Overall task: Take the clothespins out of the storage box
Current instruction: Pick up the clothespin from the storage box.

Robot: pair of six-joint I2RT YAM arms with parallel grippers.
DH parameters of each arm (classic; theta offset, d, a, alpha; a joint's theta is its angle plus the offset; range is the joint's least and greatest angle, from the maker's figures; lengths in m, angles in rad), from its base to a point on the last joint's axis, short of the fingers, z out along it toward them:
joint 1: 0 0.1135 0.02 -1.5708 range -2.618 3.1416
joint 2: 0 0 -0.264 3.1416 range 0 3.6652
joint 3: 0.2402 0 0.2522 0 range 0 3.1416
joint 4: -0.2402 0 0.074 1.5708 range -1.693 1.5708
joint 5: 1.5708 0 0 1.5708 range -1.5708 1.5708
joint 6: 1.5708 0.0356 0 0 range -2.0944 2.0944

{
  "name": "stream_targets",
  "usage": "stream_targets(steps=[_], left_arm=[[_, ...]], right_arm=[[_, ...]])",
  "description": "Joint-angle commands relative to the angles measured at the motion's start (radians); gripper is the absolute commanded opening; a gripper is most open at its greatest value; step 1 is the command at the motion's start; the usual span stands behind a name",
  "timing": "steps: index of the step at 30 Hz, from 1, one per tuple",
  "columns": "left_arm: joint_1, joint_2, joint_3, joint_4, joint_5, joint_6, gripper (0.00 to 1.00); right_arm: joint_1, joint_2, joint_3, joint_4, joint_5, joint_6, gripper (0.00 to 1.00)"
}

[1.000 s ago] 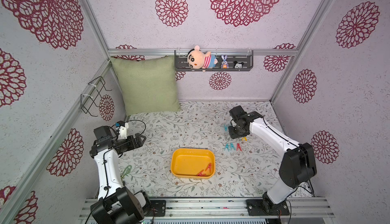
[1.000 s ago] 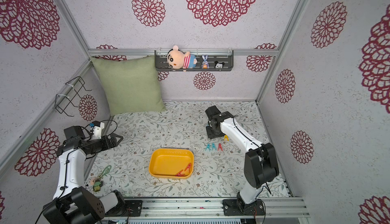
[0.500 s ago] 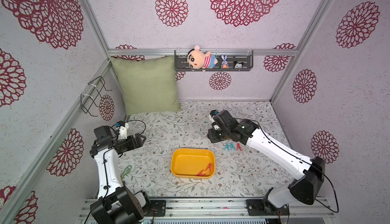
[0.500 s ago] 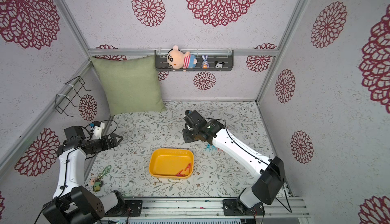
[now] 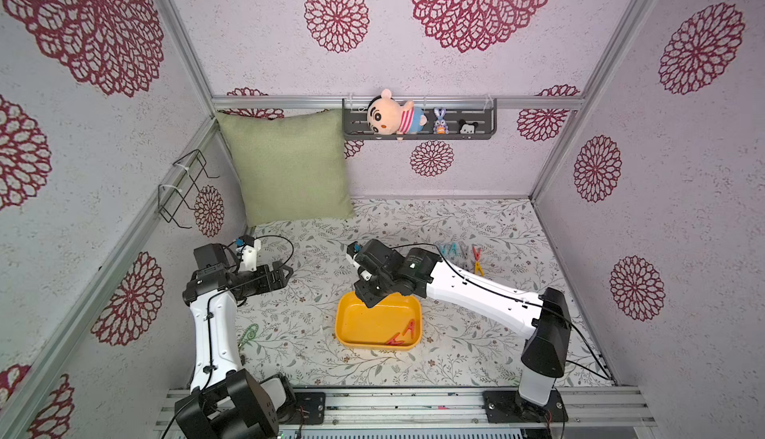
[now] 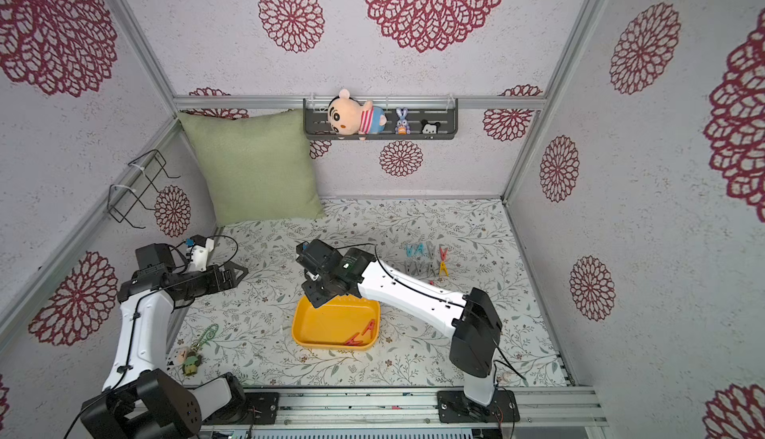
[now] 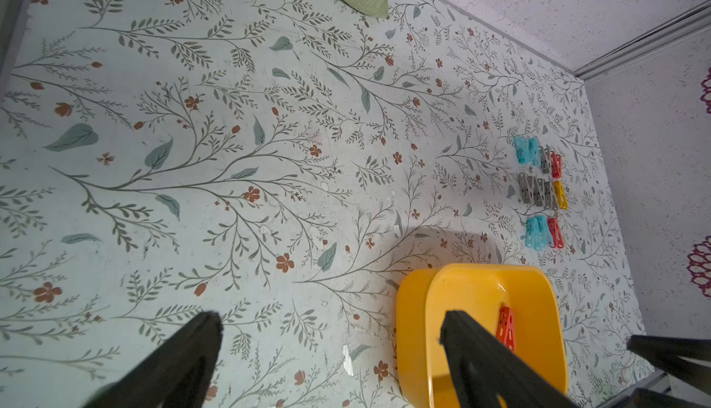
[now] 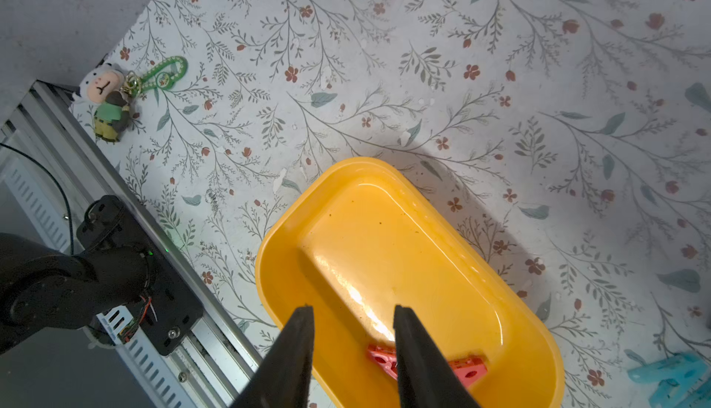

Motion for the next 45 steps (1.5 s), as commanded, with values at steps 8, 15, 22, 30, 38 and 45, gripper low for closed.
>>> stream_targets(steps=[8,15,22,30,38,45], left_arm=[[-0.004,-0.003,0.009,0.015,-0.023,0.001,0.98],[-0.004,0.022,0.012,0.018,-0.029,-0.007,0.98],[-0.005,0.099,0.036,-0.011,-0.020,-0.010,0.97],[-0.003,0.124,0.042,-0.016,-0.009,-0.007,0.97],[-0.005,0.118,0.042,-0.017,-0.014,-0.008,0.97],[-0.004,0.116,0.042,-0.017,-0.013,-0.008,0.97]], right_arm=[[0.125,0.143,0.126,-0.162,0.144,0.194,0.40],[0.155,0.156,0.047,-0.202,0.188,0.349,0.40],[0.110,0.075,-0.139,-0.316,0.254,0.601,0.42],[0.055,-0.004,-0.284,-0.227,0.252,0.735,0.46],[0.035,0.036,-0.284,-0.164,0.251,0.772,0.46],[0.043,0.079,-0.271,-0.137,0.254,0.858,0.42]])
